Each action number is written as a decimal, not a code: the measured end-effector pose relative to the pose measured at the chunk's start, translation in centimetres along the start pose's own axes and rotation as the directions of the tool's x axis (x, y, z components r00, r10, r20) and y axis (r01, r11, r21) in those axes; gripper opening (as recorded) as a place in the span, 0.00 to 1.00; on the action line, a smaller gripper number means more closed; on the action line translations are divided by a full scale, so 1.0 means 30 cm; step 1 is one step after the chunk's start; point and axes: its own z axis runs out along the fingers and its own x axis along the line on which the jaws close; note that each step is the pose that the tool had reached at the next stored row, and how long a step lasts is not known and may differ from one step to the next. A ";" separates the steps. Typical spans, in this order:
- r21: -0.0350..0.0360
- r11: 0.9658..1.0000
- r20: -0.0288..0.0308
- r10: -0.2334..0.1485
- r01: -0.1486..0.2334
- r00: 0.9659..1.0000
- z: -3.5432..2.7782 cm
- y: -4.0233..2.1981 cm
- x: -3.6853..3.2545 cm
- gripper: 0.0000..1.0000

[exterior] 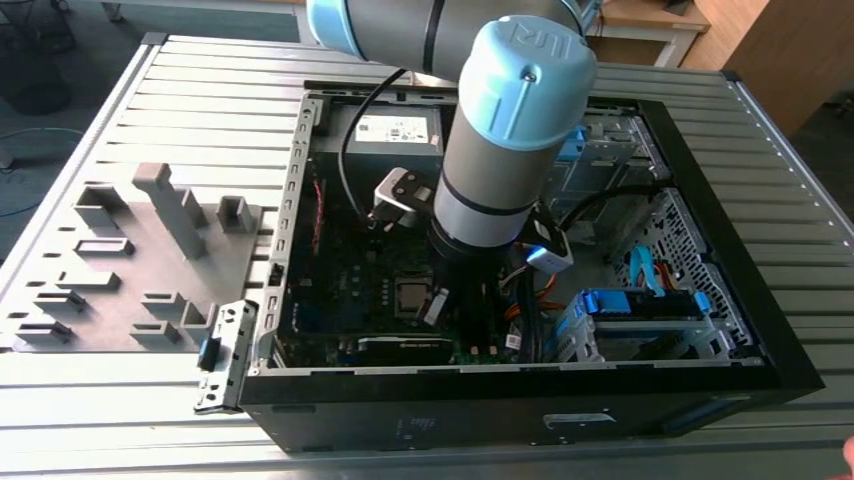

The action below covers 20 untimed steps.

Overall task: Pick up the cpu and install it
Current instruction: 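Install the first cpu locking lever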

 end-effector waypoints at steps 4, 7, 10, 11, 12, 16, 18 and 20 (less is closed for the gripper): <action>0.000 1.000 0.001 -0.002 0.002 1.000 0.001 -0.001 0.002 0.11; 0.000 1.000 0.000 -0.002 0.002 1.000 0.001 -0.002 0.005 0.11; 0.000 1.000 0.000 -0.002 0.002 1.000 0.002 -0.004 0.007 0.11; 0.000 1.000 0.000 -0.002 0.002 1.000 0.002 -0.004 0.008 0.11; 0.000 1.000 0.000 -0.002 0.002 1.000 0.002 -0.004 0.008 0.11; 0.000 1.000 0.000 -0.003 0.003 1.000 0.002 -0.004 0.008 0.11; 0.000 1.000 0.000 -0.003 0.003 1.000 0.002 -0.004 0.008 0.11; 0.000 1.000 0.000 -0.003 0.003 1.000 0.001 -0.004 0.008 0.11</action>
